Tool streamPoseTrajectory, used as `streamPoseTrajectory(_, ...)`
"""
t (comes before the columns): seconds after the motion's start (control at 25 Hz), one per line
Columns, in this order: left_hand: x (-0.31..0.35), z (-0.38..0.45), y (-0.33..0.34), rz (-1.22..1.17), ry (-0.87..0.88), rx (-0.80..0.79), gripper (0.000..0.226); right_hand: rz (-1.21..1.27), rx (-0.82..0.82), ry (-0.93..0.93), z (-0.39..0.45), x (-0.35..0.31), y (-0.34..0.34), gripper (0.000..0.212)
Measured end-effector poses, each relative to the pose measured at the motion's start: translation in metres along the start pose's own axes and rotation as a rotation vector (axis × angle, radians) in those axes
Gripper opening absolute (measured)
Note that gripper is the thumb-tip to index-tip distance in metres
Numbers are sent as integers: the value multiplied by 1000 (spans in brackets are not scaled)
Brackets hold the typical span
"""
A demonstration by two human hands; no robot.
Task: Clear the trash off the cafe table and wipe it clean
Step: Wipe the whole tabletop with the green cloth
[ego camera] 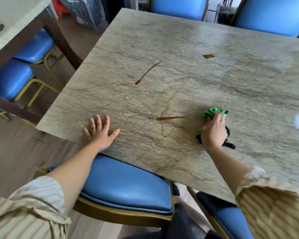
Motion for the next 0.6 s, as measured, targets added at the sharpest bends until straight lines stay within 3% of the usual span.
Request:
streamPoseTrajectory(0.24,-2,6,3,-30,7,15,76,-81,-212,-356,-59,-160,110,40)
streamPoseTrajectory(0.4,1,4,6,-28,-8,79,65,-170,-274,-669,-95,-182,131,41)
streamPoseTrajectory(0.48,1,5,1,25,14,135,66,-189,-227,-650,-81,-155,113,39)
streamPoseTrajectory(0.6,-5,9,-3,76,80,173,70,-168,-60,-354,-49,-85,67,38)
Point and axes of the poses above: each hand's wrist, its own z-axis towards the middle knuckle, its own y-axis out of the palm, x = y × z, the point moved 5 cm from there along z, towards the middle knuckle, and after that the axes turned 9 degrees about -x, right-handed, at the moved point
